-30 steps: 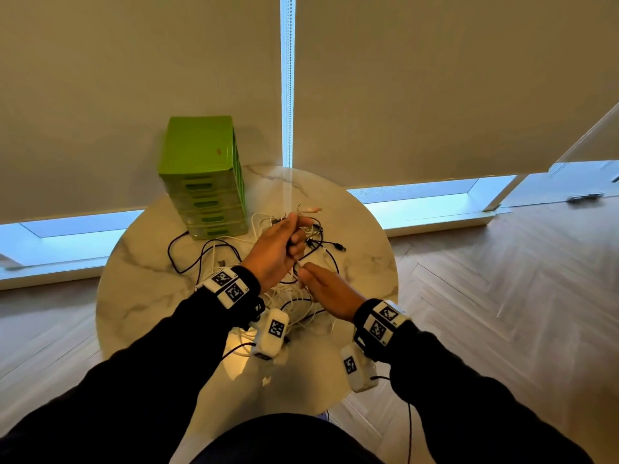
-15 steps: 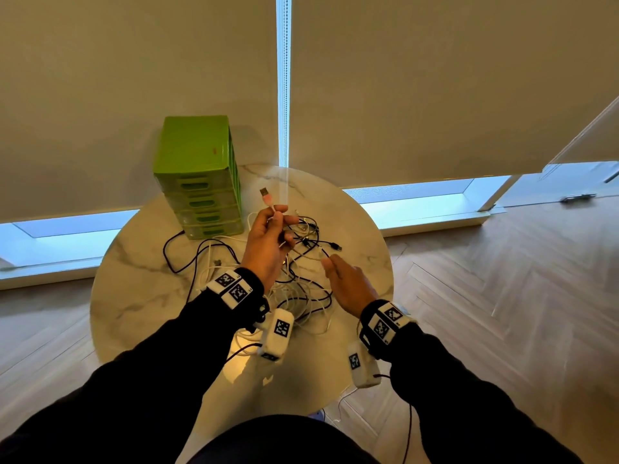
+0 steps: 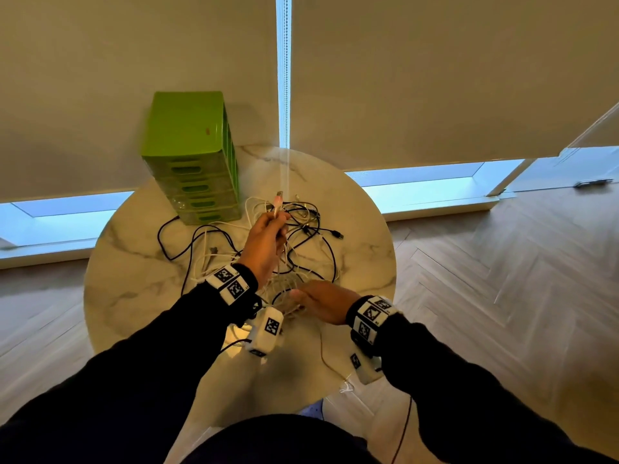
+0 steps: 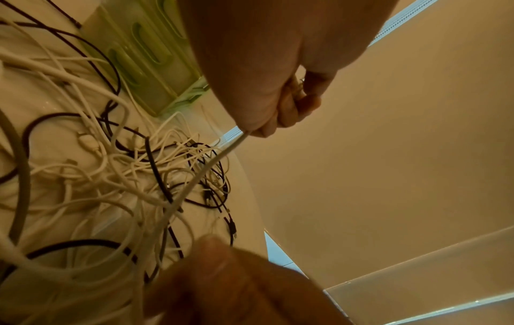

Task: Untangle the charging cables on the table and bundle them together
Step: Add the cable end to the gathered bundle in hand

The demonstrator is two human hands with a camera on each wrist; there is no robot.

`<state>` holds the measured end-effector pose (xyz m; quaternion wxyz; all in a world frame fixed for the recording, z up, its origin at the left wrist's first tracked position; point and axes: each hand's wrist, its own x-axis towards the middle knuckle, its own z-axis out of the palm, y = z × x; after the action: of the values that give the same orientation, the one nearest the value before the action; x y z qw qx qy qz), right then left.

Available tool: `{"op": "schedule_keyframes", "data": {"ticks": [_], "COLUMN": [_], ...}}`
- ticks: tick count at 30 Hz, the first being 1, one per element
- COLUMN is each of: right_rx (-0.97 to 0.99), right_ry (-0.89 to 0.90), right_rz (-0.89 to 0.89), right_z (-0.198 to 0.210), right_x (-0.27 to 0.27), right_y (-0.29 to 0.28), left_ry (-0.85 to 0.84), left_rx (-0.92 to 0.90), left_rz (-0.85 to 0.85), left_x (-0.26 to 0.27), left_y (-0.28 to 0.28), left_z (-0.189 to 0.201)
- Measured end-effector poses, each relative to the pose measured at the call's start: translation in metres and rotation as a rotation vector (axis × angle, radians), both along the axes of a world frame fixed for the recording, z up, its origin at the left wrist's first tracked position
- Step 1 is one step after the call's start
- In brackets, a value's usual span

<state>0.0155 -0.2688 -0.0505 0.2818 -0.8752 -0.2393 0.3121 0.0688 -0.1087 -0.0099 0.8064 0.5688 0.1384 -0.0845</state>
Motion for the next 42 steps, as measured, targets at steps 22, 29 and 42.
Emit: {"op": "schedule_keyframes", "data": {"ticks": [22, 29, 42], "right_rx": [-0.173, 0.413, 0.568], "right_ry": [-0.021, -0.152, -0.262], "right_rz": [-0.585, -0.767, -0.471], "right_z": [-0.078, -0.023, 0.023], "right_x": [0.174, 0.168, 0.063], "right_y": [-0.001, -0.022, 0.041], "left_ry": [0.12, 0.116, 0.089], "left_rx": [0.127, -0.107, -0.348], "left_rz": [0.068, 0.158, 0.169], "left_x": [0.038, 0.039, 0.019], "left_y": [0.02, 0.014, 0.003], "left_z": [-0.07, -0.061, -0.01]}}
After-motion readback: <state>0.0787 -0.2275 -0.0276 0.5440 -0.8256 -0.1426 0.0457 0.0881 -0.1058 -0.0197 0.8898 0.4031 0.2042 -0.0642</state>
